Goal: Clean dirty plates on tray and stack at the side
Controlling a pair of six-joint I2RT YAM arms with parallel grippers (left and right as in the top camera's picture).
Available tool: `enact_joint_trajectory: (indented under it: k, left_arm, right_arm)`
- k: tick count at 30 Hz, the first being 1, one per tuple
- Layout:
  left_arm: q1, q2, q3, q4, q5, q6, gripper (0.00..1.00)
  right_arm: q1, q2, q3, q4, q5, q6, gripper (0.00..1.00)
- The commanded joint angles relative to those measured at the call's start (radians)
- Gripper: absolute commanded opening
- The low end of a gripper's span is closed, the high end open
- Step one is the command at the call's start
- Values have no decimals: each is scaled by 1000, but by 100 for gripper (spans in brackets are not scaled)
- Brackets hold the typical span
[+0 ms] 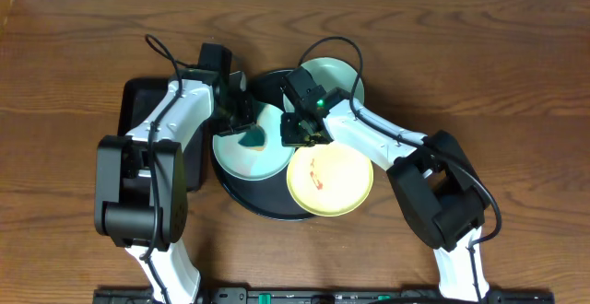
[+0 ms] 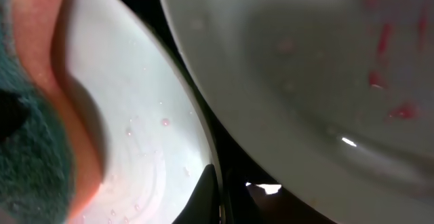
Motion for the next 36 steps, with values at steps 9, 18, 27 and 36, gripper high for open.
enact_joint_trajectory:
  k: [9,18,27,36]
  left_arm:
    - [106,-164,259,-235,-131,-45,7]
    - [266,-250,258,-305,-249,-45,8]
    - [382,-245,255,-343,-250,-42,7]
    - [393,-245,253,-344,-250,-42,7]
  right_arm:
    - [-11,21,0,-15,26,-16,1]
    - [-10,-8,64,-51,-42,-172,1]
    - [40,-113,119,-132,117,-267,1]
    - [148,-264,119,-140,622,-361,1]
